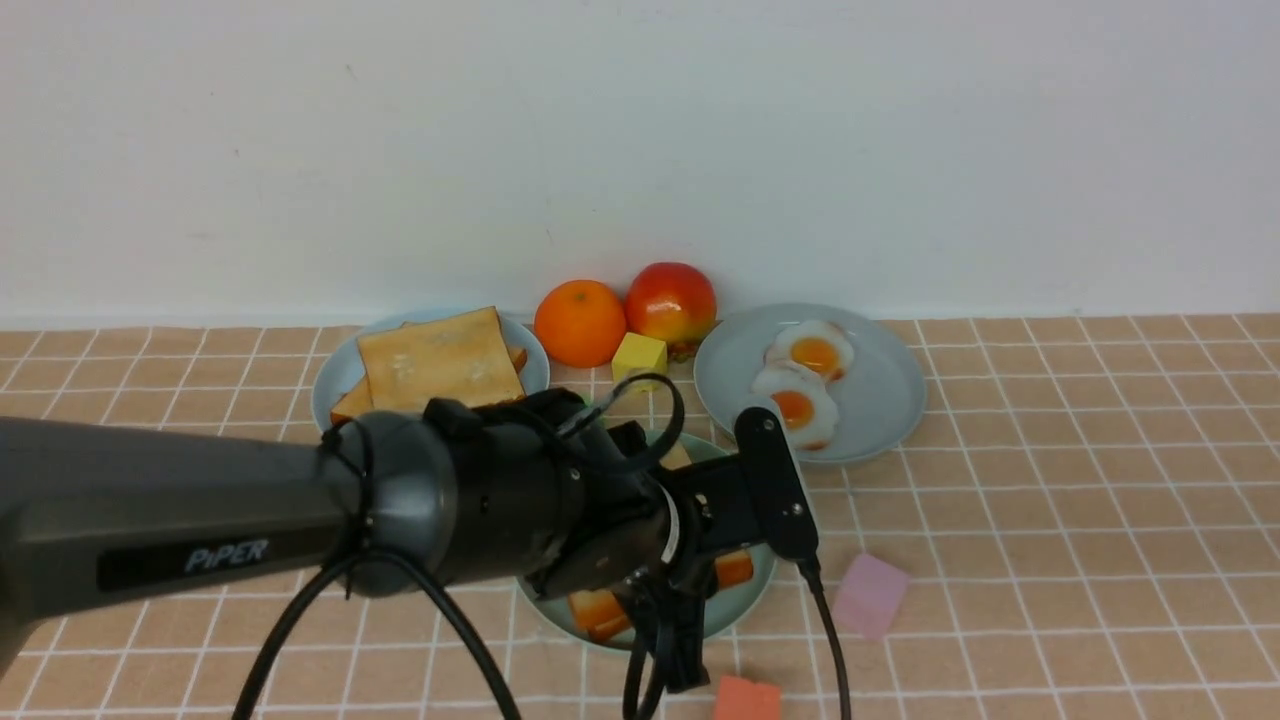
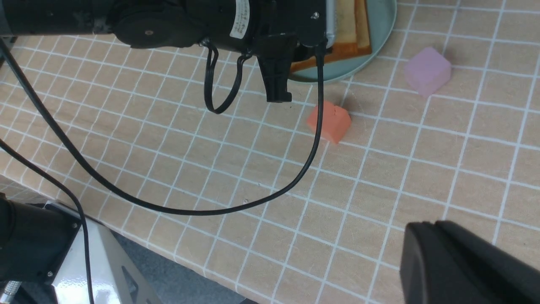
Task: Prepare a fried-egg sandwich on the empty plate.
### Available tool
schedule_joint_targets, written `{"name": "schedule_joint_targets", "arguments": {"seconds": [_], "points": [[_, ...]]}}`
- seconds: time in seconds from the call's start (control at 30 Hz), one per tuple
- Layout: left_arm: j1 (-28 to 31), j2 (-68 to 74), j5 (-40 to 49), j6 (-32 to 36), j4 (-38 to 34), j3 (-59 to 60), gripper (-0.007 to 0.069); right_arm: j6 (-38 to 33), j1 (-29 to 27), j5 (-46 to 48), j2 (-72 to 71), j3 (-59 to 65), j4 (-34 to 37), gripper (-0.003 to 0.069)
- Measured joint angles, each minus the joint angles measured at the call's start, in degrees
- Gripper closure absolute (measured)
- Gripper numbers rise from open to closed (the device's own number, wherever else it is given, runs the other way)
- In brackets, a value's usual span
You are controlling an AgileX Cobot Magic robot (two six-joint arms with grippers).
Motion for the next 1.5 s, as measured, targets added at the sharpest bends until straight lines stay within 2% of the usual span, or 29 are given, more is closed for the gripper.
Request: {"name": "schedule_joint_targets", "arguments": {"seconds": [0.4, 0.73, 0.87, 1.0, 1.07, 1.1, 1.13, 1.2, 1.37, 1.47, 1.5], "points": [[0.0, 0.0, -1.19, 0.0, -2.93, 0.0, 0.0317, 0.0, 0.0, 0.0, 0.0, 0.0, 0.0, 0.0617], [-0.26, -4.68, -0.47, 0.0, -6.84, 0.0, 0.0302, 0.0, 0.0, 0.0, -0.05, 0.0, -0.22, 0.0617], [-1.3, -10.44, 2.11, 0.0, -9.65, 0.0, 0.0305, -0.34, 0.0, 0.01, -0.23, -0.59, -3.72, 0.0616], [-3.79, -21.59, 3.53, -3.92, -13.77, 0.0, 0.0361, 1.08, 0.0, 0.01, -0.92, -3.35, -10.78, 0.0616], [-4.62, -30.14, 4.42, -8.86, -17.06, 0.05, 0.0452, 2.12, 0.0, 0.01, -1.82, -4.15, -14.06, 0.0616], [-4.68, -34.08, 4.7, -11.25, -18.13, 0.46, 0.0527, 2.32, 0.0, 0.01, -2.42, -4.14, -15.38, 0.0616], [-4.68, -34.76, 4.7, -11.51, -18.19, 0.73, 0.0538, 2.32, 0.0, 0.01, -2.64, -4.14, -15.53, 0.0616], [-4.68, -43.16, 3.97, -13.57, -18.78, 3.8, 0.0636, 2.51, 0.0, 0.01, -4.37, -4.09, -17.57, 0.0616], [-4.68, -59.44, -0.17, -17.22, -21.39, 15.5, 0.0638, 2.95, 0.0, 0.07, -11.15, -2.08, -20.69, 0.0616], [-4.68, -72.84, -6.02, -19.71, -22.74, 29.87, 0.0638, 3.54, 0.0, 0.07, -19.41, 2.23, -23.68, 0.0623], [-4.68, -74.2, -6.83, -19.81, -22.74, 30.64, 0.0638, 3.66, 0.0, 0.07, -19.9, 2.84, -23.81, 0.0624]]}}
